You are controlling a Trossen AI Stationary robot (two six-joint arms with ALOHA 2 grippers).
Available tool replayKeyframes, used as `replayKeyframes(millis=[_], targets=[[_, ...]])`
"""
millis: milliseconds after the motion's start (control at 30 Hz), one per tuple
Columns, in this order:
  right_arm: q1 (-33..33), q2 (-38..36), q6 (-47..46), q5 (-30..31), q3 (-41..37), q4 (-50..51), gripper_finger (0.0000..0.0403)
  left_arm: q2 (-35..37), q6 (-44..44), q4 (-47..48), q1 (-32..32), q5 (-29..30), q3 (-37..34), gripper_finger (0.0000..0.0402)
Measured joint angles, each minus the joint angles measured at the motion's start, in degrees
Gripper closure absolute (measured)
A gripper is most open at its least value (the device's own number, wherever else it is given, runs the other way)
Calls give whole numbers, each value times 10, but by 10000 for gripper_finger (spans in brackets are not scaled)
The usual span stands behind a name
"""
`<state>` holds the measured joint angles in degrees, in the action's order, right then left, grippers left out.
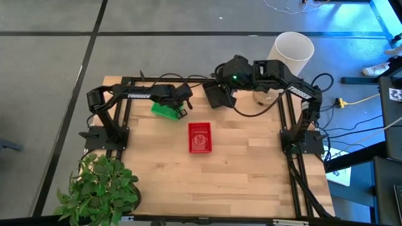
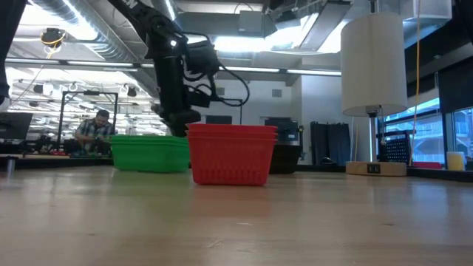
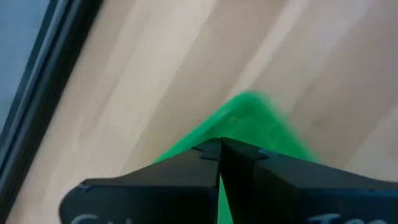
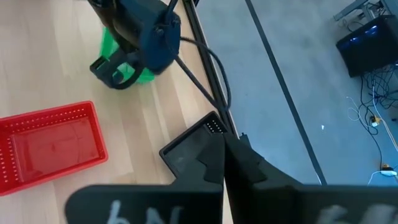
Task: Stack baskets by color
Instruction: Adjust the green bins
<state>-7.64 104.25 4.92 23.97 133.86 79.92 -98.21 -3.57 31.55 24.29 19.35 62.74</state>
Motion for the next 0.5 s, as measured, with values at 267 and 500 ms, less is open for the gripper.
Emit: replayKeyframes(millis=[267,500], targets=[[0,0,-3,0,0,8,403,-39,107,-62,-10,-87,0,401],[0,0,4,0,0,8,403,-33,162,-91,-32,-91,0,401]])
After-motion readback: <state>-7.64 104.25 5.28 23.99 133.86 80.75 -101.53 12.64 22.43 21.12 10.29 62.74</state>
